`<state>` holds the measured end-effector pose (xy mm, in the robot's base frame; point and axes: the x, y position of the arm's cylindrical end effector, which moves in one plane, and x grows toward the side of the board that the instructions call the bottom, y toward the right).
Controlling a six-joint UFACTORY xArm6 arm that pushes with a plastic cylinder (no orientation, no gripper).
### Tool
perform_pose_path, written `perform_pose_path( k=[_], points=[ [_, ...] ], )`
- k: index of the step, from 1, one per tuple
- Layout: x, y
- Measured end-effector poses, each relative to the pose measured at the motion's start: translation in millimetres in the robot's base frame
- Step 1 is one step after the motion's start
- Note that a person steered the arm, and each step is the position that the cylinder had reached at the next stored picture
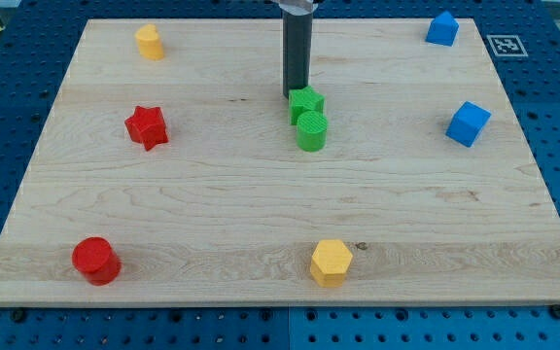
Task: Move your arm above the green star
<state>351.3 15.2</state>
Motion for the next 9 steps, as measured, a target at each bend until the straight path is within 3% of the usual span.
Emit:
perform_pose_path(
  k=[3, 9],
  points=[
    [-21, 71],
    [-21, 109]
  ],
)
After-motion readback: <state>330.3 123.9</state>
